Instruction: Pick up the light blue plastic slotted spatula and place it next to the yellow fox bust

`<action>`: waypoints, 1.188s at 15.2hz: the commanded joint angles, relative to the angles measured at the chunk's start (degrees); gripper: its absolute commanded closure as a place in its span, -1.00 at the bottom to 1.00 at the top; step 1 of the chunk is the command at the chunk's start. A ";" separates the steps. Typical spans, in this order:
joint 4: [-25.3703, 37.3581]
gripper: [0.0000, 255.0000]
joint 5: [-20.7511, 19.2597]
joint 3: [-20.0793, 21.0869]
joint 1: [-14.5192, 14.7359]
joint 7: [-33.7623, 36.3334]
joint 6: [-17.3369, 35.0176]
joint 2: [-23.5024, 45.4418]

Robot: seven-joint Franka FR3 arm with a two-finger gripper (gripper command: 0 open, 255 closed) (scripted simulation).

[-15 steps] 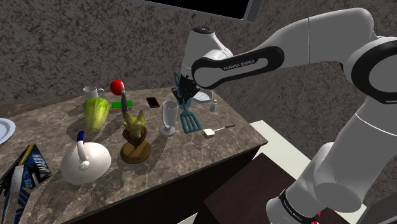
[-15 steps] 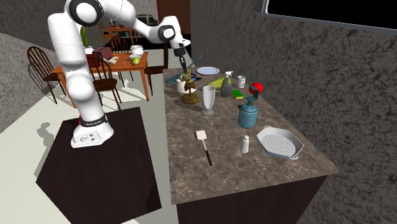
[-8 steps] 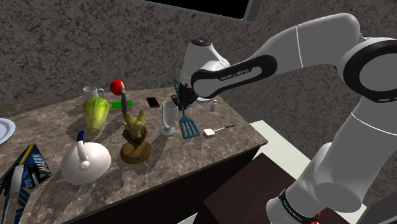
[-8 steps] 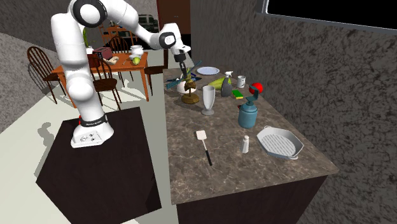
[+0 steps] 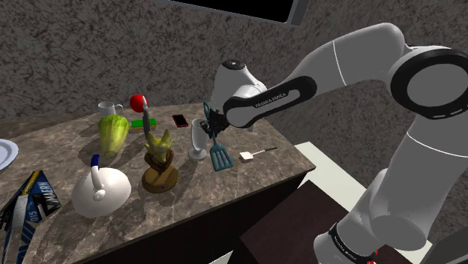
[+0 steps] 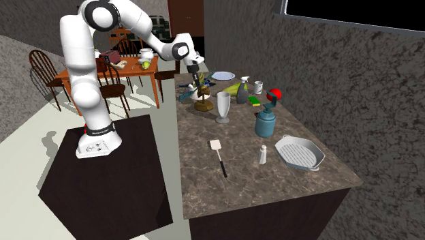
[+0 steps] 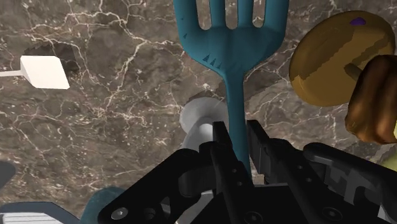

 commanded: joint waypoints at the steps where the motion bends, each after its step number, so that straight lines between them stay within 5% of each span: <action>1: -0.50 1.00 -0.49 -0.21 -0.05 0.36 1.45 0.92; 18: -1.98 1.00 -5.68 -2.53 1.27 5.50 12.08 10.39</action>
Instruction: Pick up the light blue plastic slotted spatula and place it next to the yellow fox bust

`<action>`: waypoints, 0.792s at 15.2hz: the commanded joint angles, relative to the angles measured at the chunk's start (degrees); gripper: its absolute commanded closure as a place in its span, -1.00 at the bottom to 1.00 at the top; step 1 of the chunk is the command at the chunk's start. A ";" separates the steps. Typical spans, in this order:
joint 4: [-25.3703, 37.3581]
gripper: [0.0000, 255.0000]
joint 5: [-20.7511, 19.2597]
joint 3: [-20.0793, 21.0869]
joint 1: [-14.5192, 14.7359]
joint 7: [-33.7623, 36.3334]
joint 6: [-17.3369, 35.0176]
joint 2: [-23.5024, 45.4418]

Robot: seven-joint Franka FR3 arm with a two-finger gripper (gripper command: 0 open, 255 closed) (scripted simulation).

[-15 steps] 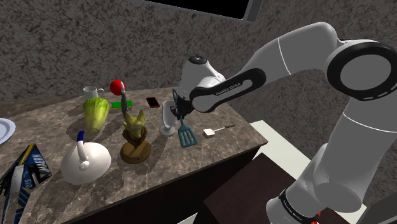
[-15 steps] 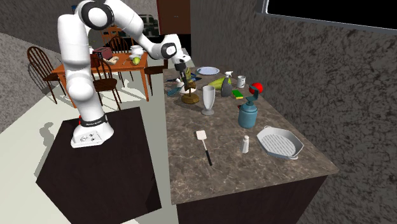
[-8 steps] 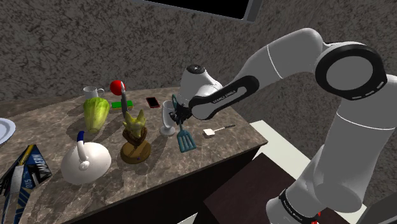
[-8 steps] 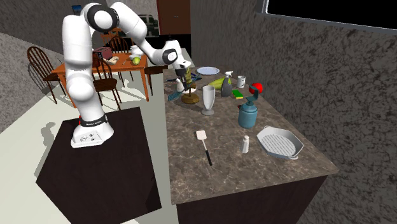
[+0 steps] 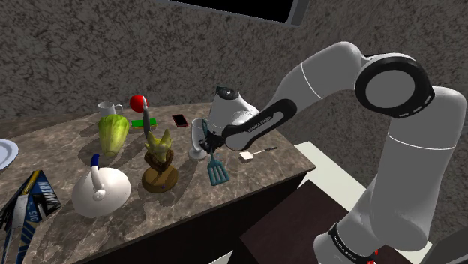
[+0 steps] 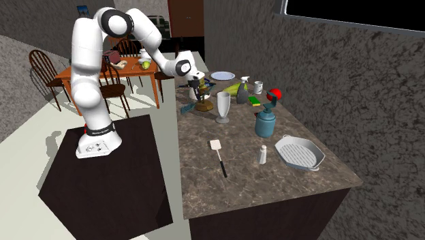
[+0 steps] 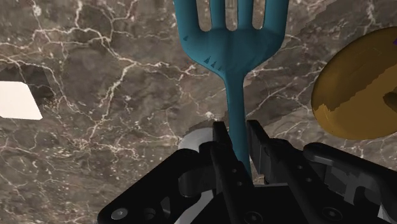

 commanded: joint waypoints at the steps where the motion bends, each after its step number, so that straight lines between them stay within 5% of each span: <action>1: 0.17 1.00 -0.63 -0.37 0.27 0.66 1.12 1.28; 12: 1.33 1.00 -3.85 -2.97 2.10 4.17 7.30 8.65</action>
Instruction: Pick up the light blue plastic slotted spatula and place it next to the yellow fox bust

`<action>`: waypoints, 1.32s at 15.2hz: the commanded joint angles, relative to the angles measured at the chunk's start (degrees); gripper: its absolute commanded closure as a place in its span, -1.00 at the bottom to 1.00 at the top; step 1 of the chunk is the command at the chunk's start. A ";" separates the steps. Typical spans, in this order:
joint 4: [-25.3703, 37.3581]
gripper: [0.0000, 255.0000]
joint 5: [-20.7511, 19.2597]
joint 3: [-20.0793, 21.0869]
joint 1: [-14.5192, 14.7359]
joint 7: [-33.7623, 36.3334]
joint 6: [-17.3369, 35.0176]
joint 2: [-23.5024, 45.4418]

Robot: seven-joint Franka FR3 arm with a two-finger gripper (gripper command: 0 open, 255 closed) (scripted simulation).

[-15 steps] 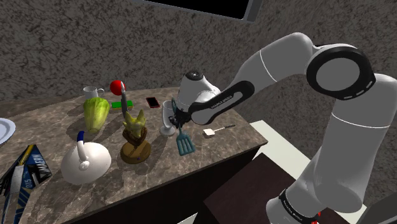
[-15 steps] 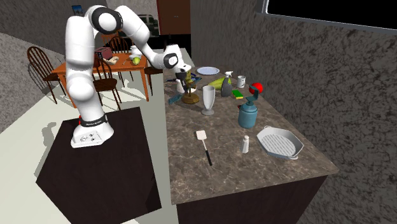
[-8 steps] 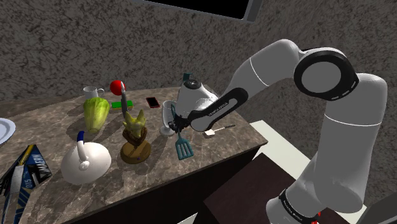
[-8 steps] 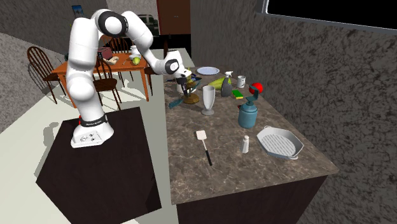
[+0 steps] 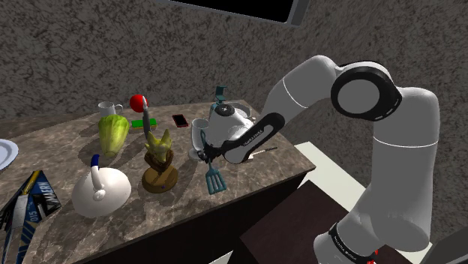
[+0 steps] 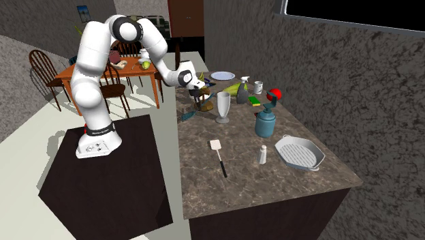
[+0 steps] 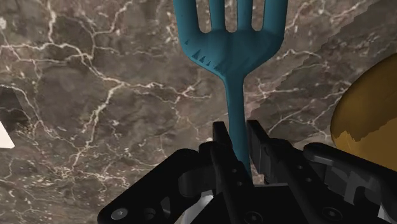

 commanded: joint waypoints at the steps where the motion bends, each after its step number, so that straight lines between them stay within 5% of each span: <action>1: 0.28 1.00 -0.55 -0.53 0.38 0.63 1.15 1.39; 20: 3.59 1.00 -2.90 -3.79 2.90 4.04 7.43 10.81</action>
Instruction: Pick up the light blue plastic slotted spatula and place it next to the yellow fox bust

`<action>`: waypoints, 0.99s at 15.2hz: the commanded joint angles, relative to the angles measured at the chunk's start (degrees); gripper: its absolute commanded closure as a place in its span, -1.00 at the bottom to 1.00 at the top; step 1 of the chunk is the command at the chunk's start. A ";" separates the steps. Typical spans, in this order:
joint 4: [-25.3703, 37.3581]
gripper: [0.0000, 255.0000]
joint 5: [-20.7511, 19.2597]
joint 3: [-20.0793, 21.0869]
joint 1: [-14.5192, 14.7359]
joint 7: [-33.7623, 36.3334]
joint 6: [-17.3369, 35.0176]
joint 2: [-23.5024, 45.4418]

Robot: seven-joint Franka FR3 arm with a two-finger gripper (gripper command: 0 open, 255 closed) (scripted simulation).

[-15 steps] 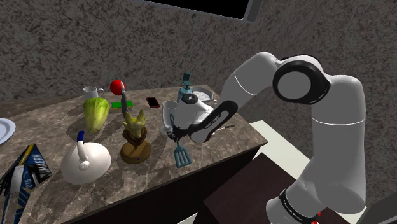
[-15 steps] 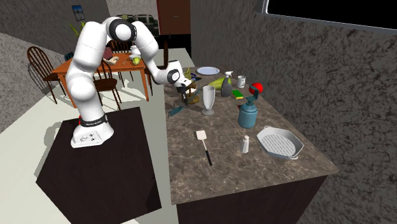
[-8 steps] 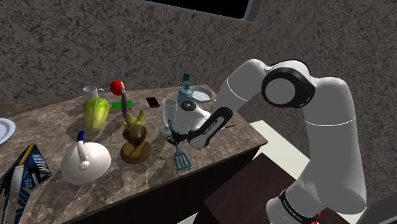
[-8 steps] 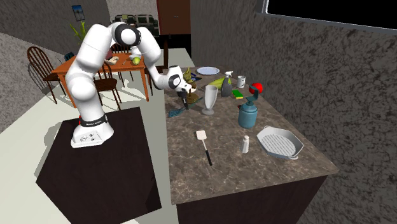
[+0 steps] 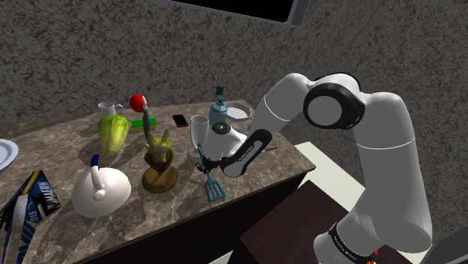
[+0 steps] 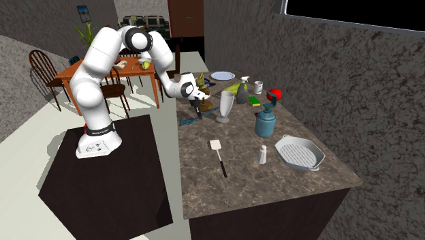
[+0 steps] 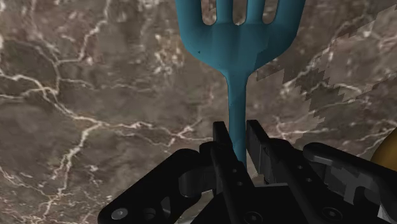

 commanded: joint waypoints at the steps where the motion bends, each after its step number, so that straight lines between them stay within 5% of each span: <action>1: -0.02 1.00 0.00 -0.01 0.00 0.00 0.00 0.05; 2: -0.02 1.00 0.00 -0.01 0.00 0.00 0.00 0.05; 3: -0.04 -1.00 -0.01 -0.02 -0.01 0.00 0.02 0.05; 15: -4.51 -1.00 0.96 1.73 -0.66 -1.02 -3.70 -7.89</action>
